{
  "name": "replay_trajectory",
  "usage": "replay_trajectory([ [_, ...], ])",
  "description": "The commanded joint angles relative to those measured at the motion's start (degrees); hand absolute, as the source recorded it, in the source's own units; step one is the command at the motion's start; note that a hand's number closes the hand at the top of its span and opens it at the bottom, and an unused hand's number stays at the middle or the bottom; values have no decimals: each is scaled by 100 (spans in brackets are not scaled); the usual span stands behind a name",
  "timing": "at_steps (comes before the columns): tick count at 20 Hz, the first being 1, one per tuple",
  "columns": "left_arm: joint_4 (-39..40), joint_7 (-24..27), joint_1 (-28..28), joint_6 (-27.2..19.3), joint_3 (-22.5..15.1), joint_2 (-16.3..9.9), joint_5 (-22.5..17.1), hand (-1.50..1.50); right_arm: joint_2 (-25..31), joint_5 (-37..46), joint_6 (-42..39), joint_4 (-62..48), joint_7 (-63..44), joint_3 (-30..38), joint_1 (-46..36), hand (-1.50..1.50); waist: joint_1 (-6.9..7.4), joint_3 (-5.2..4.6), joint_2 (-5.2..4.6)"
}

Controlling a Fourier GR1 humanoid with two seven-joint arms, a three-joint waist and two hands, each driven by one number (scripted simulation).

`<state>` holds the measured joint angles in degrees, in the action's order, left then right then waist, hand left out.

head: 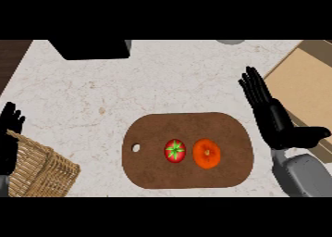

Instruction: Pick the tomato from the cutting board and place it in the cardboard box

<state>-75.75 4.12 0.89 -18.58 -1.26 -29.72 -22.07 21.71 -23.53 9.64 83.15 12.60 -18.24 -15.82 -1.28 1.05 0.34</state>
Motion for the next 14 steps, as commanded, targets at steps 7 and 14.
replay_trajectory([
  [7,-405,-233,72,-73,-405,-762,972,0,1035,2161,214,-24,-29,-1090,-200,-150,193,-339,109],
  [14,-184,-679,234,-322,-838,-631,1603,0,-413,1749,911,-609,1525,-1305,1308,-150,35,-86,-74],
])
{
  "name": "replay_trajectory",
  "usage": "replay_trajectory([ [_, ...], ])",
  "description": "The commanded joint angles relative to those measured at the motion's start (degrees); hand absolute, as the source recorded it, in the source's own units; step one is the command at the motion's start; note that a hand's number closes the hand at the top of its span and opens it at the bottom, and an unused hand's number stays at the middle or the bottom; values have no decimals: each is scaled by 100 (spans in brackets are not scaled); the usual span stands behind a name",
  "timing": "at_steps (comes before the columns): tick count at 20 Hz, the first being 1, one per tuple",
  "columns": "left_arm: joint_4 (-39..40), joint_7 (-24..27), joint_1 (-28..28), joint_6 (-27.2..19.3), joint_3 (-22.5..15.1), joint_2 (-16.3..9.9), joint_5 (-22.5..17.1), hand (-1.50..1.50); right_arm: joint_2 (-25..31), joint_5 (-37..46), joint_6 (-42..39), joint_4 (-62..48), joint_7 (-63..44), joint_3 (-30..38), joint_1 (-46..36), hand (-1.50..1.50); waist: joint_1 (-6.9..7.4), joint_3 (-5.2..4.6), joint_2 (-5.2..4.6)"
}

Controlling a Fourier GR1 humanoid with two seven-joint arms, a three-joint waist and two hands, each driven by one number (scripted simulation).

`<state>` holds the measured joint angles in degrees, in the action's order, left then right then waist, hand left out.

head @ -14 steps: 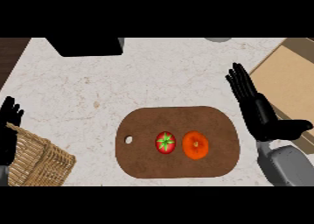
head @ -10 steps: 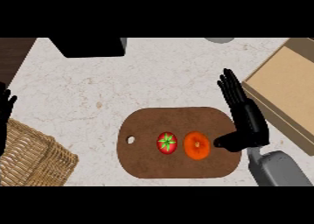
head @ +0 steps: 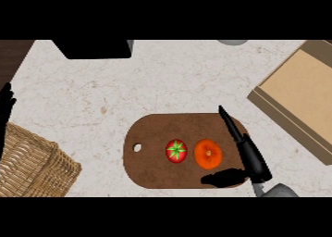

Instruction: Pick the tomato from the cutting board and place it in the cardboard box

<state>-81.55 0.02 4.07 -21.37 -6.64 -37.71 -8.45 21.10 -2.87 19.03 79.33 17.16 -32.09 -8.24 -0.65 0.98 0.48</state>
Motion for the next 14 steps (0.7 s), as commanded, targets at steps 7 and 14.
replay_trajectory([
  [7,457,-436,198,107,-227,176,294,0,371,589,-93,-404,1152,79,134,-150,3,-103,-55],
  [14,487,-290,27,198,-173,191,234,0,1145,1652,-887,-148,-925,-596,-871,-150,83,-126,-50],
])
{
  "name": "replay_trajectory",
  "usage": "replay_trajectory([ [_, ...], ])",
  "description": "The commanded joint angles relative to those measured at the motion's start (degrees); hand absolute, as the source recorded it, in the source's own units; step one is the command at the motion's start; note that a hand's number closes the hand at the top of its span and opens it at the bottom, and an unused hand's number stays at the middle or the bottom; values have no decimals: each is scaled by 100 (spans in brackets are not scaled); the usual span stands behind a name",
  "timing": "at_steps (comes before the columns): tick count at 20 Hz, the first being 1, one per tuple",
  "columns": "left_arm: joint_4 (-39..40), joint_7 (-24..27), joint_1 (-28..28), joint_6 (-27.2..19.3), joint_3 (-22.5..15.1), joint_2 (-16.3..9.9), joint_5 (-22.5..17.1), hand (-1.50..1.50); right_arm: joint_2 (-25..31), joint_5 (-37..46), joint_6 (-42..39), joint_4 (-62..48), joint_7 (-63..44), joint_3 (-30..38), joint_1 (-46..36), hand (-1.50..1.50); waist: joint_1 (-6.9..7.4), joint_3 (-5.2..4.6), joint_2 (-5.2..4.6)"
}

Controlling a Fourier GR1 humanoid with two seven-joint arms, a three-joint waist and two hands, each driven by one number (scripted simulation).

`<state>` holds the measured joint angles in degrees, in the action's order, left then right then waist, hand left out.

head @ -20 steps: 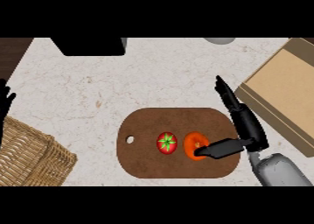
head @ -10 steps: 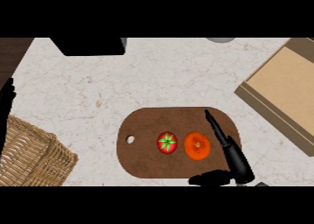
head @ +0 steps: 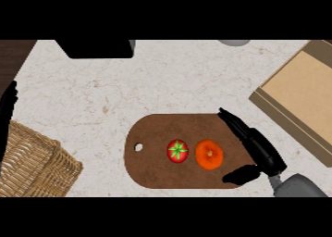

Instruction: Pick the tomato from the cutting board and place it in the cardboard box

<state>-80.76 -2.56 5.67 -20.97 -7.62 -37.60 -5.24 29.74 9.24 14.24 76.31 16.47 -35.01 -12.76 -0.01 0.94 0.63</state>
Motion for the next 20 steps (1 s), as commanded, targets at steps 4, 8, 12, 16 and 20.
replay_trajectory([
  [4,526,129,-134,163,-56,222,-43,0,149,755,-1134,366,-2105,-745,-996,-150,46,-127,-69],
  [8,456,-123,44,35,-98,258,109,0,-127,694,-1983,395,-3052,-852,-1592,-150,45,-110,-73],
  [12,617,56,-52,113,-109,393,91,0,-632,696,-2309,456,-3734,-1020,-1685,-150,4,-108,-71],
  [16,486,-101,-39,218,23,214,86,0,-783,1006,-2377,147,-3866,-974,-1831,-150,26,-97,-68],
  [20,-28,-227,-373,-7,-115,382,278,0,-849,953,-2716,126,-3915,-769,-1970,-150,54,-93,-55],
])
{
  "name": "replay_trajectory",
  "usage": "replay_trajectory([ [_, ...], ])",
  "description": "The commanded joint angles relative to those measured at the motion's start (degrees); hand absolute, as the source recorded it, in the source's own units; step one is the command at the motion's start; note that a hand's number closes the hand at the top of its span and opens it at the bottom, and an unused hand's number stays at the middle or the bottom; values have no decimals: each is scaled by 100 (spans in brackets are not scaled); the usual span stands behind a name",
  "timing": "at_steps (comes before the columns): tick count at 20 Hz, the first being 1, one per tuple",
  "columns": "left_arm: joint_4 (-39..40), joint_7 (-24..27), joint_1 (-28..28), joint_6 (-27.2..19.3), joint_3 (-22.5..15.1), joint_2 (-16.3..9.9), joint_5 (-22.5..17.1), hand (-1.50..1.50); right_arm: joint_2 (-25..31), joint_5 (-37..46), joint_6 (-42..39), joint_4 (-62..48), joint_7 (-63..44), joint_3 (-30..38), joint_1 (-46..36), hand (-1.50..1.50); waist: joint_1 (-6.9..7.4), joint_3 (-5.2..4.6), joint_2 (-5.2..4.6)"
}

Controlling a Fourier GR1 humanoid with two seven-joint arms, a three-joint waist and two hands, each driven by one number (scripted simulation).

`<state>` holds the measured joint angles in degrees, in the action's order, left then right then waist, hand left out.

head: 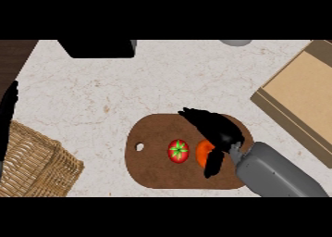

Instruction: Pick the tomato from the cutting board and place it in the cardboard box

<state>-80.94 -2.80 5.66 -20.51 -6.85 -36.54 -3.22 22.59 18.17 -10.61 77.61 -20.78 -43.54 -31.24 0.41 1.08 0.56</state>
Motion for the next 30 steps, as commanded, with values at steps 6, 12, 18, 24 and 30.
replay_trajectory([
  [6,327,-153,-206,374,284,39,-184,0,-191,326,-238,49,-65,44,286,-150,-36,-109,-50],
  [12,732,219,-170,216,121,393,107,0,-636,191,-506,-54,33,349,-74,-150,-40,-114,-71],
  [18,716,18,174,263,159,429,204,0,-739,589,-178,290,366,171,475,-150,-94,-109,-68],
  [24,223,-91,-301,259,96,409,150,0,-1089,810,-593,273,-552,-108,409,-150,-15,-110,-47],
  [30,707,173,4,349,202,496,182,0,-1480,929,-739,-272,-881,61,197,-150,-43,-113,-78],
])
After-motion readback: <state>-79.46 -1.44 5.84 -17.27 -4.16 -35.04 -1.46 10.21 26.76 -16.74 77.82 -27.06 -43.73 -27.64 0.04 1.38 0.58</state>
